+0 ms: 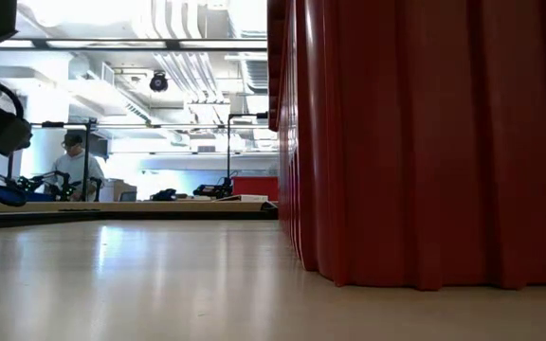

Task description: Sort blocks

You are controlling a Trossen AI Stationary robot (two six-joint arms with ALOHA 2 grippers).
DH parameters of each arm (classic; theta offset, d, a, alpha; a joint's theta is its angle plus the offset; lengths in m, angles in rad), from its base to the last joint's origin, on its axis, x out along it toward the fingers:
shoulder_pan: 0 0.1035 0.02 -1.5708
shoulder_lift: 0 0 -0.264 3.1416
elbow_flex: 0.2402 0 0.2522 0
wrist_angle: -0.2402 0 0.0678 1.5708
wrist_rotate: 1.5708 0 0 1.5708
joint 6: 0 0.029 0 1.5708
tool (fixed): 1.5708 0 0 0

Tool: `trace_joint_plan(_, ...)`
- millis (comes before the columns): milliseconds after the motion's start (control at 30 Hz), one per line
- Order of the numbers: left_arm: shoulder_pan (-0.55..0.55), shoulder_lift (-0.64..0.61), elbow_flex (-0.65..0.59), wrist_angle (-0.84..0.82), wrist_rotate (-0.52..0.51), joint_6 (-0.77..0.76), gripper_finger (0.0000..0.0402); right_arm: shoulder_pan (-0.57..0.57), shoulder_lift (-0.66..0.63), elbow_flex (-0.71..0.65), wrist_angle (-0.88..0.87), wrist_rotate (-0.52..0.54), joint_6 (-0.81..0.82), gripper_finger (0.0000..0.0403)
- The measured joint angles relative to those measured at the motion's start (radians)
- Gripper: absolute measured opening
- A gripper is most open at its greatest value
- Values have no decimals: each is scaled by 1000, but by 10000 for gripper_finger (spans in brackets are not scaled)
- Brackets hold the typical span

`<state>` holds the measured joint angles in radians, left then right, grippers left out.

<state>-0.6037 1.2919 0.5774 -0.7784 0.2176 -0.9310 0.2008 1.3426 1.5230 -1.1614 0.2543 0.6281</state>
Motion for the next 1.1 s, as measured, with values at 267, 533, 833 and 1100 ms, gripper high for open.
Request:
trace_joint_plan(267,0,31,65,-16,-11,102,316,0,0,0,-1,0,0,0)
trace_joint_plan(533,2,38,148,-77,-152,207,316,0,0,0,-1,1,-16,0)
trace_joint_plan(833,3,114,122,-76,-224,288,316,0,0,0,-2,1,-16,0)
trace_joint_plan(1100,3,144,133,-9,-236,366,316,0,0,0,-3,0,-10,0)
